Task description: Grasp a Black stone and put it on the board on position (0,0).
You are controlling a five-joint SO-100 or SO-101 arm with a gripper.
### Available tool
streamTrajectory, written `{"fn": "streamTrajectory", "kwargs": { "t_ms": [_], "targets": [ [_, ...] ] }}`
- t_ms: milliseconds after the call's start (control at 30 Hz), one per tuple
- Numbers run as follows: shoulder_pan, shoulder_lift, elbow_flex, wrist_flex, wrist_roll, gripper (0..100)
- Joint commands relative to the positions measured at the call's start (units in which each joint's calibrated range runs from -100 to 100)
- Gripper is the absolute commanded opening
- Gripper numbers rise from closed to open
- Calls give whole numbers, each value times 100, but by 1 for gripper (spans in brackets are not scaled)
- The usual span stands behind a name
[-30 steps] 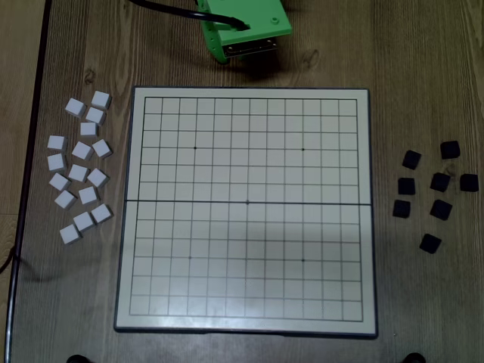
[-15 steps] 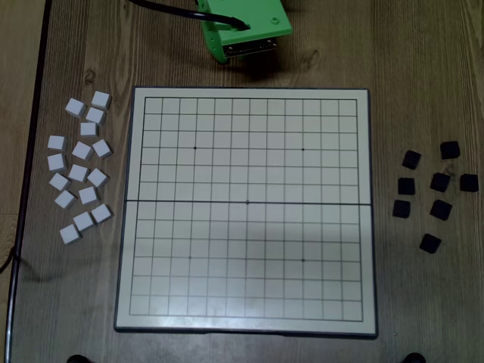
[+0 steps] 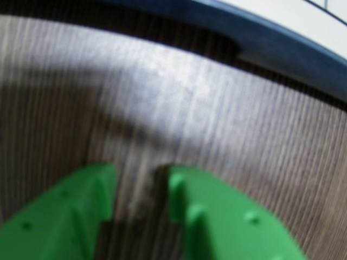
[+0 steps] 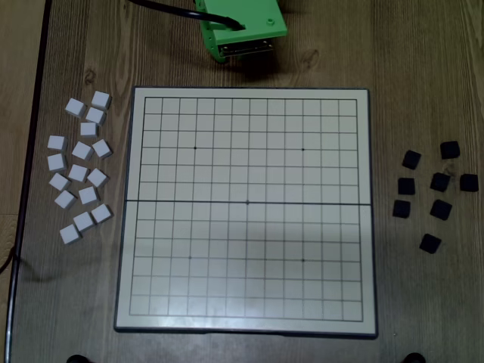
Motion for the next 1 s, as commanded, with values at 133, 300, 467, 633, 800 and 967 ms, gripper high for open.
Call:
{"fn": "streamTrajectory", "kwargs": {
  "t_ms": [133,300,467,633,800,967],
  "targets": [
    [35,81,62,255,-10,9],
    [35,81,62,255,-10,9],
    [35,81,62,255,-10,9],
    [35,81,62,255,-15,7],
    [-166,106,62,222,15,7],
    [-502,530,33,-101,-435,6]
  ]
}}
